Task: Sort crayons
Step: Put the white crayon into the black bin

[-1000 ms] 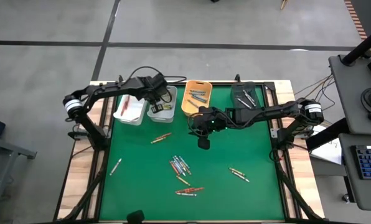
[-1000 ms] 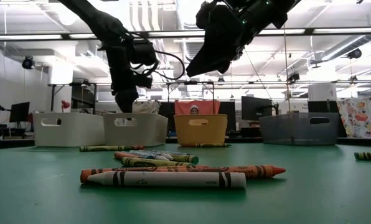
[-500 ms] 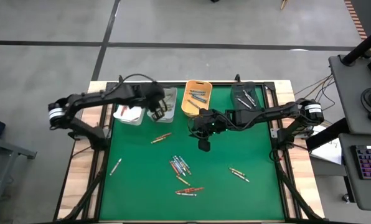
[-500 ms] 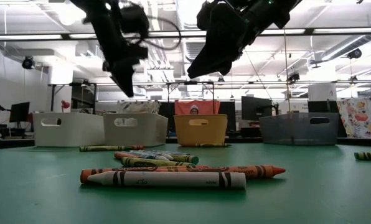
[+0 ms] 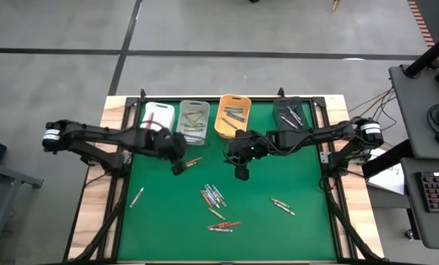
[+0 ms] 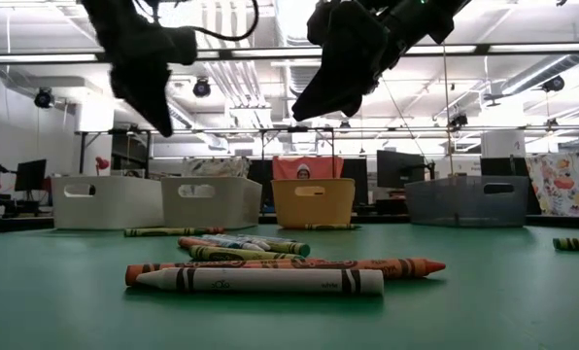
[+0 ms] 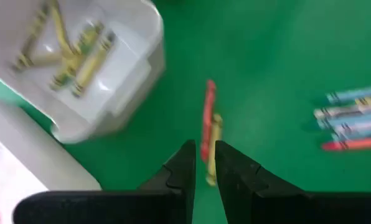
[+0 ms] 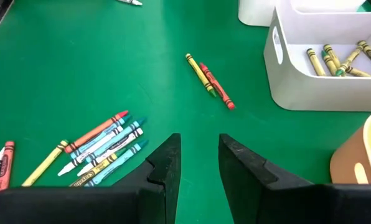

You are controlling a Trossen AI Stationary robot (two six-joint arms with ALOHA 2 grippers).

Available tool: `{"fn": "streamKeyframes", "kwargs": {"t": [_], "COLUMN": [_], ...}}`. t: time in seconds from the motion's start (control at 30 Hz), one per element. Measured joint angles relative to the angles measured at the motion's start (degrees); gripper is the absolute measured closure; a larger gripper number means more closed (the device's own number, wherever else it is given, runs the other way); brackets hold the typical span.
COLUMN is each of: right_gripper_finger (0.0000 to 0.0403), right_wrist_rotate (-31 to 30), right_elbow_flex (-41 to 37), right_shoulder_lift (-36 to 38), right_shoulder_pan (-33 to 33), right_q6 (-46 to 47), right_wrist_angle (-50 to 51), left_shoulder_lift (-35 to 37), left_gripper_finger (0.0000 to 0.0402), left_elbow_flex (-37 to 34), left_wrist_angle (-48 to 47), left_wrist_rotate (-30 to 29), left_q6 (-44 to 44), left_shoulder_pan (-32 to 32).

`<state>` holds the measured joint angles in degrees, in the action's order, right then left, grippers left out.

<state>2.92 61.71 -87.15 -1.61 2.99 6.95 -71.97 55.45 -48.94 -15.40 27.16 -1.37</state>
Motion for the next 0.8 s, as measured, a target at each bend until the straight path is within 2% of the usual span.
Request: {"fn": "streamKeyframes", "kwargs": {"t": [0.23,0.4,0.6,0.7,0.8], "right_gripper_finger": [0.0307,0.0307,0.0307,0.0307,0.0307], "right_wrist_rotate": [0.0,0.0,0.0,0.0,0.0], "right_elbow_flex": [0.0,0.0,0.0,0.0,0.0], "right_shoulder_lift": [0.0,0.0,0.0,0.0,0.0], "right_shoulder_pan": [0.0,0.0,0.0,0.0,0.0], "right_q6": [-0.3,-0.6,-0.9,-1.0,-1.0], "right_wrist_angle": [0.0,-0.4,-0.4,-0.4,-0.4], "left_shoulder_lift": [-0.2,-0.3,-0.4,-0.5,-0.5], "left_gripper_finger": [0.0358,0.0358,0.0358,0.0357,0.0348], "left_elbow_flex": [-0.2,-1.2,-8.3,-12.7,-16.2], "left_wrist_angle": [-11.1,-17.8,-16.8,-14.8,-13.6], "left_wrist_rotate": [0.8,6.1,13.6,19.2,21.0], "left_q6": [17.3,30.5,45.9,51.8,55.8], "left_shoulder_pan": [-11.0,-17.9,-24.0,-26.0,-27.1]}}
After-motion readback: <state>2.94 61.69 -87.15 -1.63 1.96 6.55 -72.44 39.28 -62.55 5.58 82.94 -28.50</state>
